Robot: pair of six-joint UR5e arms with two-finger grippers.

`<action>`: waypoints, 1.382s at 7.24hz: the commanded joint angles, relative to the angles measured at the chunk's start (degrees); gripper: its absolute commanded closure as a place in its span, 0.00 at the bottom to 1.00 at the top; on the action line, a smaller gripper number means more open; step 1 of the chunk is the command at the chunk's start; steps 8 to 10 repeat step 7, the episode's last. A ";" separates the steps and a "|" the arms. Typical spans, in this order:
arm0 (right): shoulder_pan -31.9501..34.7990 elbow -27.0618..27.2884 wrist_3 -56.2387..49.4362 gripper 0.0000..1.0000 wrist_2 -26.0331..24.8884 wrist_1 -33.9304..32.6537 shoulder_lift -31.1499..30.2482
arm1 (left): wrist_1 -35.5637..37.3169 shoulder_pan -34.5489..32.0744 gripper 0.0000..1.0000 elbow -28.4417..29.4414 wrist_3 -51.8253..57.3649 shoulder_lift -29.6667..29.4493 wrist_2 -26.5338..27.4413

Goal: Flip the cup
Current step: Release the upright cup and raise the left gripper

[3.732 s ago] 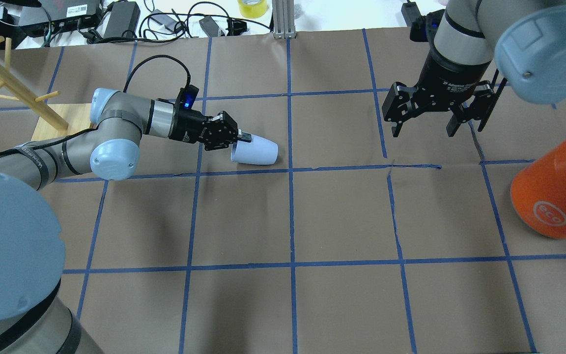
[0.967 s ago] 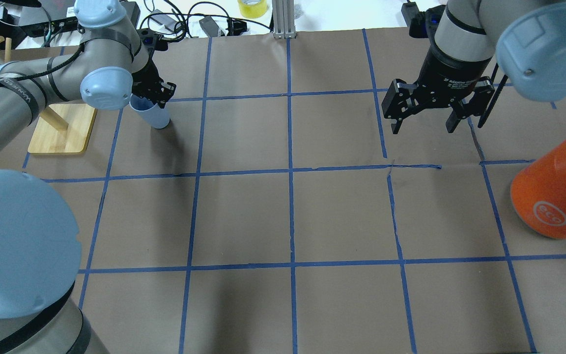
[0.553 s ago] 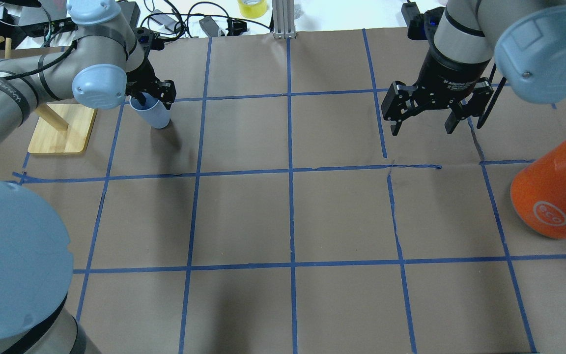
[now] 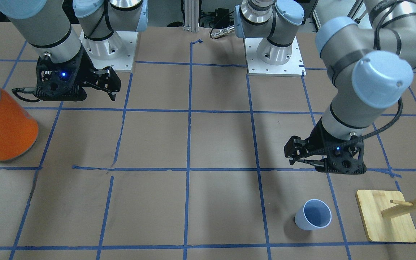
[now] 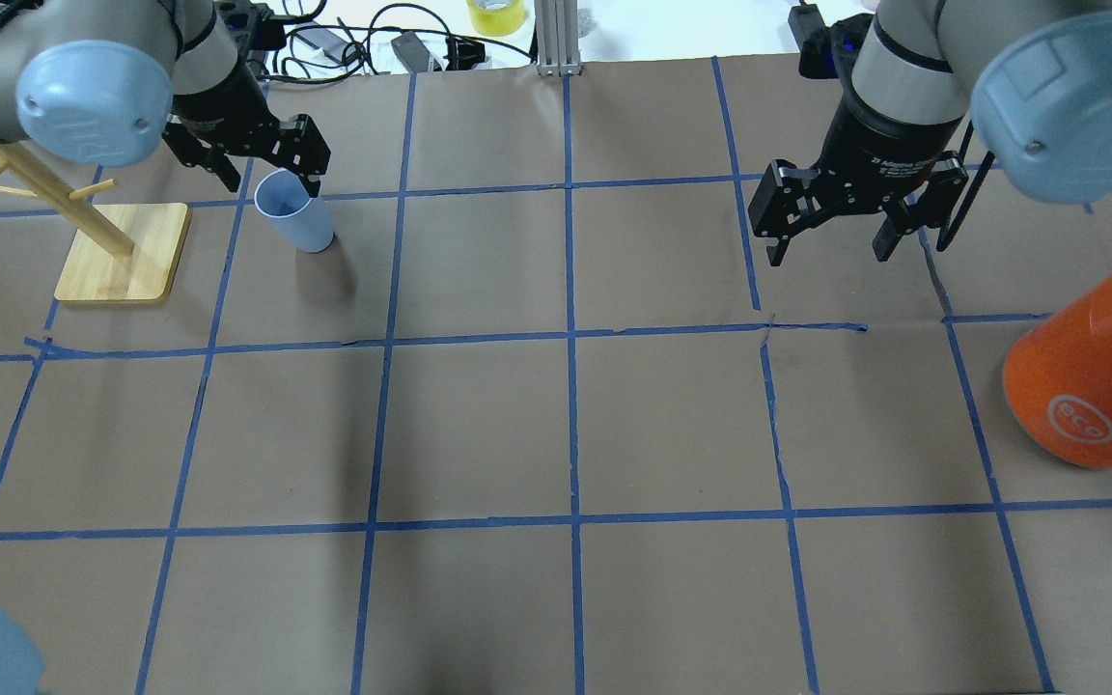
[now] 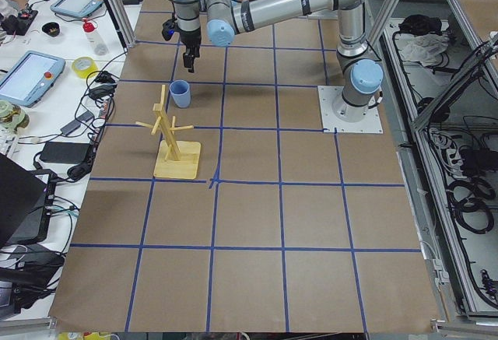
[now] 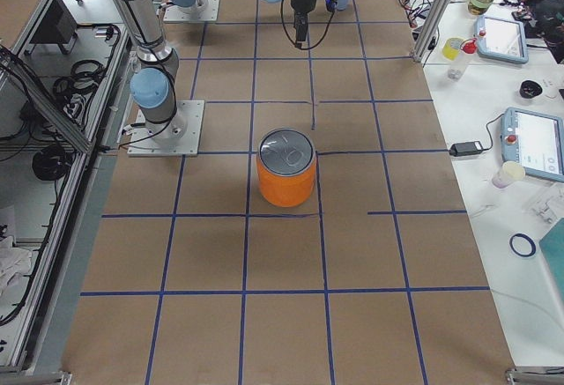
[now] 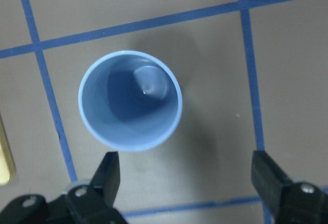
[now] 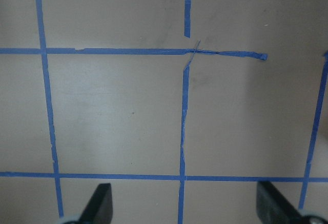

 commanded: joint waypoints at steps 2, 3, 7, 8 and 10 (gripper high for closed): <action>-0.07 -0.23 -0.01 0.00 0.00 -0.03 0.00 | -6.70 -5.50 0.03 -0.31 -7.60 10.17 0.34; -0.07 -0.23 -0.01 0.00 0.09 -0.03 0.00 | -8.11 -5.86 0.03 -1.27 -7.61 12.64 0.43; -0.07 -0.23 -0.01 0.00 0.09 -0.03 0.00 | -10.14 -5.60 0.00 -1.63 -7.52 15.83 0.17; -0.07 -0.23 -0.01 0.00 0.09 -0.03 0.00 | -10.14 -5.60 0.00 -1.63 -7.52 15.83 0.17; -0.07 -0.23 -0.01 0.00 0.09 -0.03 0.00 | -10.14 -5.60 0.00 -1.63 -7.52 15.83 0.17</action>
